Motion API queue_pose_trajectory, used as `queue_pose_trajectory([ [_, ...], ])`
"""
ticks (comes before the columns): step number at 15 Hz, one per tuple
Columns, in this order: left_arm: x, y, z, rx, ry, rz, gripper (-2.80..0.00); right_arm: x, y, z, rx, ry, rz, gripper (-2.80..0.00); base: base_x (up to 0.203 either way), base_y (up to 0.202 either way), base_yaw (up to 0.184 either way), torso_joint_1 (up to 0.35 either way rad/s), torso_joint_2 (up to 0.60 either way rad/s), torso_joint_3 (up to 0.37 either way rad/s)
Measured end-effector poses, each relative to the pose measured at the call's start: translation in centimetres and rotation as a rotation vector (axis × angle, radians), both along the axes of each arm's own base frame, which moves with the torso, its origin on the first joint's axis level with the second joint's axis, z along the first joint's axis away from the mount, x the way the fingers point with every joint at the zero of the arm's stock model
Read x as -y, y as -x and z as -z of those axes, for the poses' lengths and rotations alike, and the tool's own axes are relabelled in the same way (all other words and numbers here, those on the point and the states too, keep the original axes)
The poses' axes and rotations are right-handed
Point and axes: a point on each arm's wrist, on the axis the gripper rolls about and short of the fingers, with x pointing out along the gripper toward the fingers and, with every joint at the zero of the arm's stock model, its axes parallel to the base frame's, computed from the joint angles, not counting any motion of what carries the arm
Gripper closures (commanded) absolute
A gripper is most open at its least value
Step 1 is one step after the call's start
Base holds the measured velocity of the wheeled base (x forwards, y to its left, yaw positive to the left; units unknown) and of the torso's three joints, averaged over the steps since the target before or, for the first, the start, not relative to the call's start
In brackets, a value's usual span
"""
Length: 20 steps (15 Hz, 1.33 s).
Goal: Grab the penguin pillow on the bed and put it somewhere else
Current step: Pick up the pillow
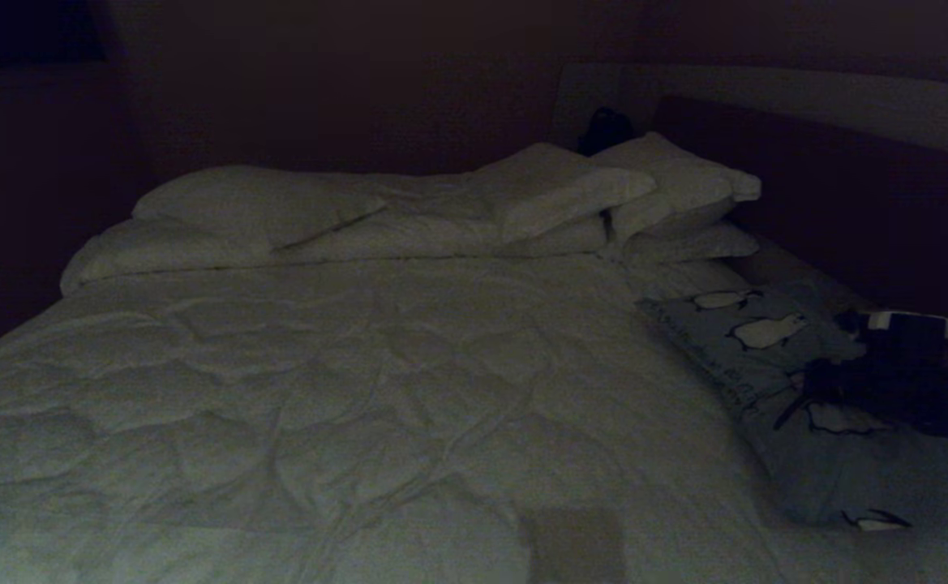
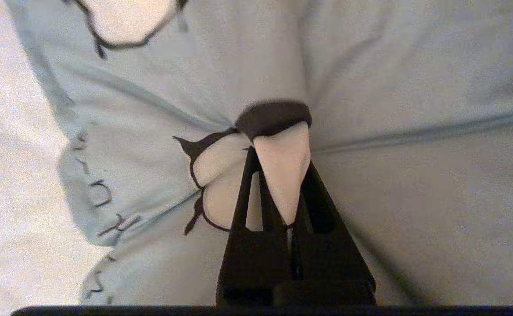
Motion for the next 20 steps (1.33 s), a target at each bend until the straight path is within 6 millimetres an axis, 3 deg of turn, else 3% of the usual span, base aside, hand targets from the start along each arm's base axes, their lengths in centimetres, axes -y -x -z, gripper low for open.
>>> queue_pose_trajectory([
  [4,0.0,0.0,0.0,0.001,0.0,0.0,0.0,-0.2,0.6,-2.4,0.055,0.005,0.006,0.0,0.0,0.0,0.0,0.0,0.0,0.0],
  [10,0.0,0.0,0.0,0.001,0.0,0.0,0.0,-0.9,2.7,-8.4,0.197,0.001,0.024,0.0,0.0,0.0,0.0,0.0,0.0,0.0],
  [20,0.0,0.0,0.0,0.001,0.0,0.0,0.0,-3.5,9.3,-18.4,0.402,0.004,0.031,0.0,0.0,0.0,0.0,0.0,0.0,0.0],
])
